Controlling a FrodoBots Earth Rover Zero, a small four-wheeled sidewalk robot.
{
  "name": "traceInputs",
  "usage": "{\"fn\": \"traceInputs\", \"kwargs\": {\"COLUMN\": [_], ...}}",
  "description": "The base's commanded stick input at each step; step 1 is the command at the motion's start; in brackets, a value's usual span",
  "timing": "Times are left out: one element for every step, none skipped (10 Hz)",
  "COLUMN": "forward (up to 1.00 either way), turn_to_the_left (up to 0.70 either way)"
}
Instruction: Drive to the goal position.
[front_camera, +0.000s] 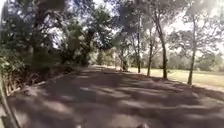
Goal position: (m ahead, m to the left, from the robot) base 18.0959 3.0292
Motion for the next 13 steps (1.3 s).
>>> {"fn": "traceInputs", "kwargs": {"forward": [0.70,0.70,0.70,0.70,0.70,0.70,0.70,0.70,0.70,0.70,0.70,0.70,0.70], "turn_to_the_left": [0.15,0.00,0.00,0.00,0.00,0.00,0.00,0.00,0.00,0.00,0.00,0.00,0.00]}}
